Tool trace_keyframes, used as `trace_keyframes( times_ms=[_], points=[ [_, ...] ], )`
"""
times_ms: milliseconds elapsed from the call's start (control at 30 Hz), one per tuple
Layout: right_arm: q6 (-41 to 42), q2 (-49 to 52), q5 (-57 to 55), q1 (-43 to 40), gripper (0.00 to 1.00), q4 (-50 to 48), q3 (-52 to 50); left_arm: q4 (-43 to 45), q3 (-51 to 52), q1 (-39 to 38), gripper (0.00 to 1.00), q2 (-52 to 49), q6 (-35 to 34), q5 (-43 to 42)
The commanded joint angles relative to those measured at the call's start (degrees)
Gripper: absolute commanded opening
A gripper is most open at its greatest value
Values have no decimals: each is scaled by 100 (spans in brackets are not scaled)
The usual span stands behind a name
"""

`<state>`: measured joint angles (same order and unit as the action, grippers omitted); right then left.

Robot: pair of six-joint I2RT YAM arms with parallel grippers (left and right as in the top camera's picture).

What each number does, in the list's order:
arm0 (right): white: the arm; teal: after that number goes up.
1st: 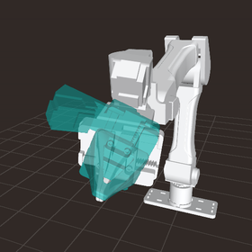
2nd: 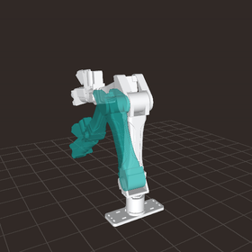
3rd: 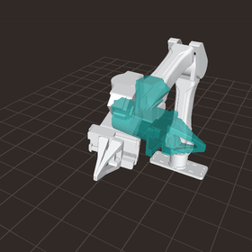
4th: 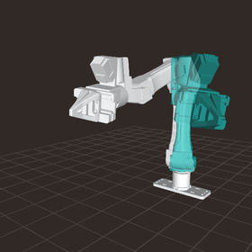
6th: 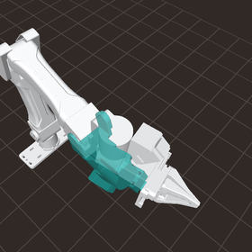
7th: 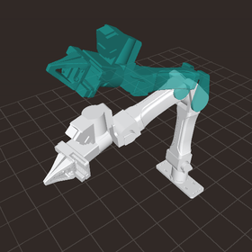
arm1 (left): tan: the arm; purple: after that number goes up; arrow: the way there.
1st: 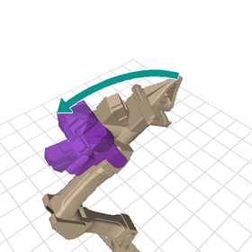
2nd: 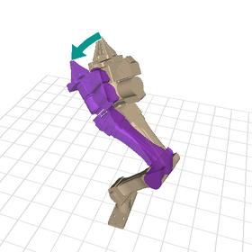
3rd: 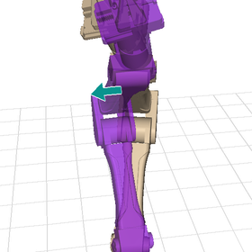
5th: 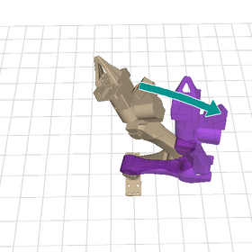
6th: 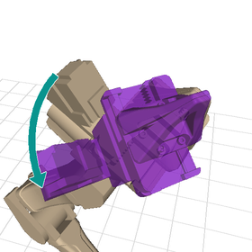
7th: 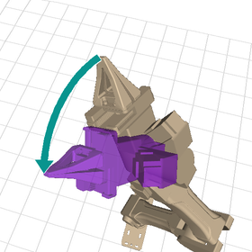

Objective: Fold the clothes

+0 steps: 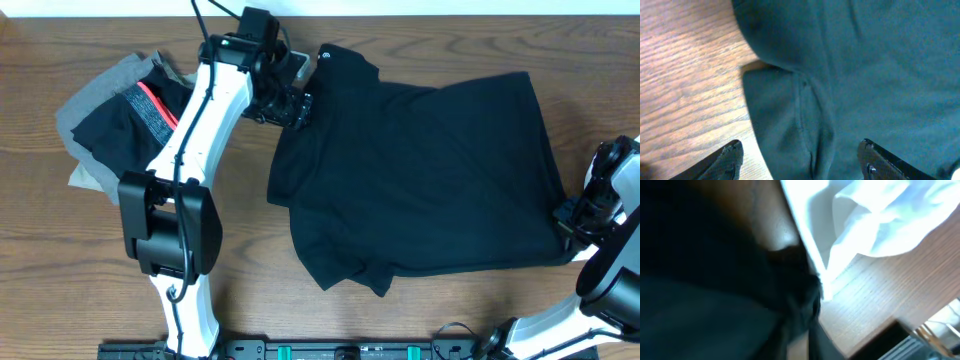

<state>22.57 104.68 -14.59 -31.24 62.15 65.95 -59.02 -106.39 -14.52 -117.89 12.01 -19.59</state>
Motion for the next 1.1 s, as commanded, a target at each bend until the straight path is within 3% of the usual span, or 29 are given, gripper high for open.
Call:
trace_keyframes(
  times_ms=[0,100,200,400,567,867,1067],
  points=[
    [-87,-326,437,-26,27,-168,120,63,22,-46,75,-50,109,-98],
    [-210,-629,966,-55,47,-317,170,83,22,-85,75,-225,105,-103],
    [-251,-979,1062,-74,56,-437,181,101,22,-144,75,-474,107,-273],
    [-1005,-1456,2129,-42,60,-776,186,133,22,-205,75,-1082,105,-240],
    [-1196,-1517,2710,46,61,-1051,186,149,22,-181,71,-1362,-28,415],
    [-1220,-1510,2828,310,62,-1408,186,-31,-20,-146,69,-835,-70,660],
    [-1816,-1510,3418,608,63,-1799,184,-4,4,-28,74,-605,-138,892]
  ],
)
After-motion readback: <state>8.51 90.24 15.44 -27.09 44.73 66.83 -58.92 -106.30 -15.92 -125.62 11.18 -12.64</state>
